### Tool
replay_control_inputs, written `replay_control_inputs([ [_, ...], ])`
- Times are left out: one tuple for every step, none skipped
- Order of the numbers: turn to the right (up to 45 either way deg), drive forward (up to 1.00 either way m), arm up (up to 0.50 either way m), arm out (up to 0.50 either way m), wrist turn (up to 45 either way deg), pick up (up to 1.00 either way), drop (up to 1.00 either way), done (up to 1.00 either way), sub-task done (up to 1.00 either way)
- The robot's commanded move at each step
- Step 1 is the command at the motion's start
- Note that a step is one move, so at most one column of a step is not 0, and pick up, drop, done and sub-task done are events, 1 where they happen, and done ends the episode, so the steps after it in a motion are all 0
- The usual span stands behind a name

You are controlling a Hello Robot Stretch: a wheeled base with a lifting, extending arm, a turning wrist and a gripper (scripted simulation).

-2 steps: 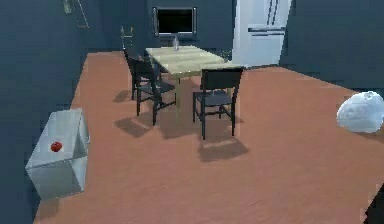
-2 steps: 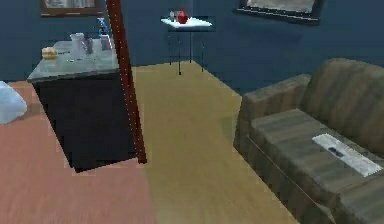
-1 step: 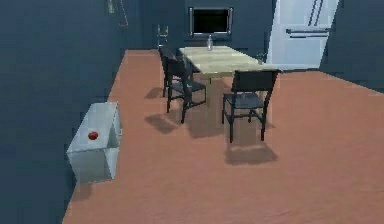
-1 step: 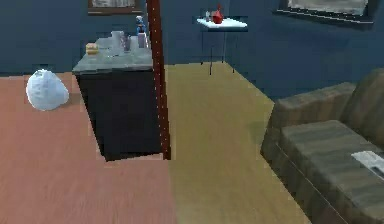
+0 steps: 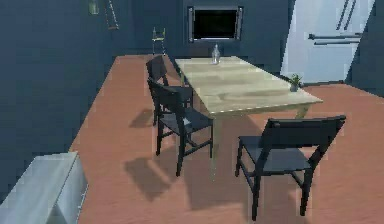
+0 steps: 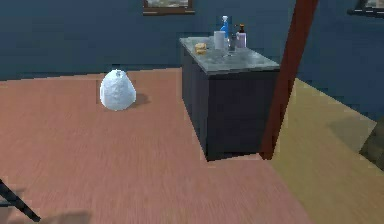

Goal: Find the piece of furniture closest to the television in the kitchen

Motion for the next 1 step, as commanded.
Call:
replay_control_inputs([
  [-6.0,0.0,0.0,0.0,0.0,0.0,0.0,0.0,0.0],
])
